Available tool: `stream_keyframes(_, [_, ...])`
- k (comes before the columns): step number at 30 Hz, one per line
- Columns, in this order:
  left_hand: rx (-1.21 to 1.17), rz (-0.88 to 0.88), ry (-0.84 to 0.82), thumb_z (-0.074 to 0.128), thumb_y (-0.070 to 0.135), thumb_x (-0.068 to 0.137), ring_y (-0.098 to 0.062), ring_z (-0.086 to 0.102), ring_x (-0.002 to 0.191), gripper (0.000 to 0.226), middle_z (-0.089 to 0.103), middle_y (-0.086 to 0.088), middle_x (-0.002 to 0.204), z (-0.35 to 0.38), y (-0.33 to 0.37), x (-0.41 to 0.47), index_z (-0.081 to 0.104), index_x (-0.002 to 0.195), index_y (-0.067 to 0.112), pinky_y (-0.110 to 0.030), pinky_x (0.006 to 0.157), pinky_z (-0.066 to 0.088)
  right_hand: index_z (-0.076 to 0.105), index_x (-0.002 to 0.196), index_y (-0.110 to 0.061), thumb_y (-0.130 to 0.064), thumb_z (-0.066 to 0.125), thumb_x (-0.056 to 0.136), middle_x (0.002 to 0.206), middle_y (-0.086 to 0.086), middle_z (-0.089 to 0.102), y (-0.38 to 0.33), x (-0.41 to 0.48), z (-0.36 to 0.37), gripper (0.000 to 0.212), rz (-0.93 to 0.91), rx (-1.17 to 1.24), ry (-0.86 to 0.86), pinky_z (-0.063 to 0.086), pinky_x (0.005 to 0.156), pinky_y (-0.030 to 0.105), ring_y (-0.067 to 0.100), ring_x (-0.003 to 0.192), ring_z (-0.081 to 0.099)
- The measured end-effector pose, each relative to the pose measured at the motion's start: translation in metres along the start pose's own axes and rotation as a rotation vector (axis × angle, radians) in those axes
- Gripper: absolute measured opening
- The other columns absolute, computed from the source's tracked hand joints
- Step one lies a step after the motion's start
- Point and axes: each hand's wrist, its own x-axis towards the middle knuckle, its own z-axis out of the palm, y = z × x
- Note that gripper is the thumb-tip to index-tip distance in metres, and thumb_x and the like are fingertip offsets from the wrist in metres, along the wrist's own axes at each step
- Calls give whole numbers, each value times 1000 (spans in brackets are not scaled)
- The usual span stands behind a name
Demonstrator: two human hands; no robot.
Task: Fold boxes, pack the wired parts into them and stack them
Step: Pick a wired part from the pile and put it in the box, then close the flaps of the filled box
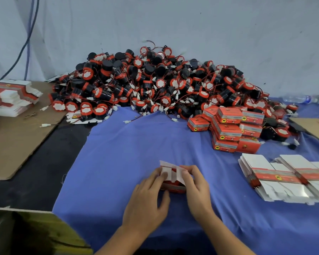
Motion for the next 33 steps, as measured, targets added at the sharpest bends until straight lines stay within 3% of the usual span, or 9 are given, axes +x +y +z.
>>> stream_keyframes(5, [-472,-220,54,46,60,94,0,57,118,34,56,28,126,-7,-4,9,47,127,50,-35,96,53,65,116,-38,-60,56,92,115,-14,68,4,-1,4,33,-55,-62,-72,56,89,32,8,109,65])
stream_keyframes(8, [-596,-282,84,50,64,90,2,61,113,43,56,32,126,-10,-4,13,38,130,56,-28,90,54,60,125,-45,-54,60,90,130,-25,60,7,-1,4,37,-112,-121,-105,51,99,28,0,123,57])
stream_keyframes(10, [-528,-237,76,49,63,92,1,57,118,44,52,31,129,-8,-7,14,43,134,53,-24,95,49,57,130,-45,-42,60,85,139,-27,53,10,-1,3,45,-93,-132,-154,49,105,32,0,129,51])
stream_keyframes(13, [-402,-181,124,53,52,98,0,47,126,30,44,21,132,-2,-9,11,63,122,38,-27,104,46,58,132,-42,-29,57,81,145,-28,48,9,-2,2,53,-77,-155,-200,49,106,37,-2,132,48])
stream_keyframes(15, [-352,-168,167,59,39,97,5,40,131,23,36,14,142,-1,-9,10,68,116,31,-16,104,42,58,131,-41,-28,54,79,145,-30,48,7,-3,2,54,-77,-161,-200,48,106,35,-4,132,48])
stream_keyframes(17, [-368,-161,119,57,37,96,9,36,135,23,34,19,148,-3,-9,10,65,117,34,-6,103,35,57,131,-42,-31,51,79,144,-31,47,5,-3,2,54,-96,-183,-198,47,107,31,-5,132,47])
stream_keyframes(21, [-427,-169,73,55,43,96,5,49,127,27,51,26,136,-10,-10,11,52,123,45,-24,104,44,54,130,-48,-22,54,91,137,-25,55,3,-5,4,47,-125,-171,-198,52,100,30,2,126,55])
stream_keyframes(26, [-493,-202,162,58,45,96,-6,62,112,25,61,21,120,-15,-8,11,60,120,39,-35,90,56,63,126,-44,-20,59,98,132,-25,60,4,-6,6,37,-156,-103,-178,56,96,31,5,128,56])
stream_keyframes(33, [-414,-196,134,59,42,93,5,49,131,36,53,19,143,-17,-11,7,67,127,34,-34,108,47,68,115,-55,-13,57,94,142,-11,58,2,-7,5,49,-166,-120,-167,49,95,14,-9,130,50])
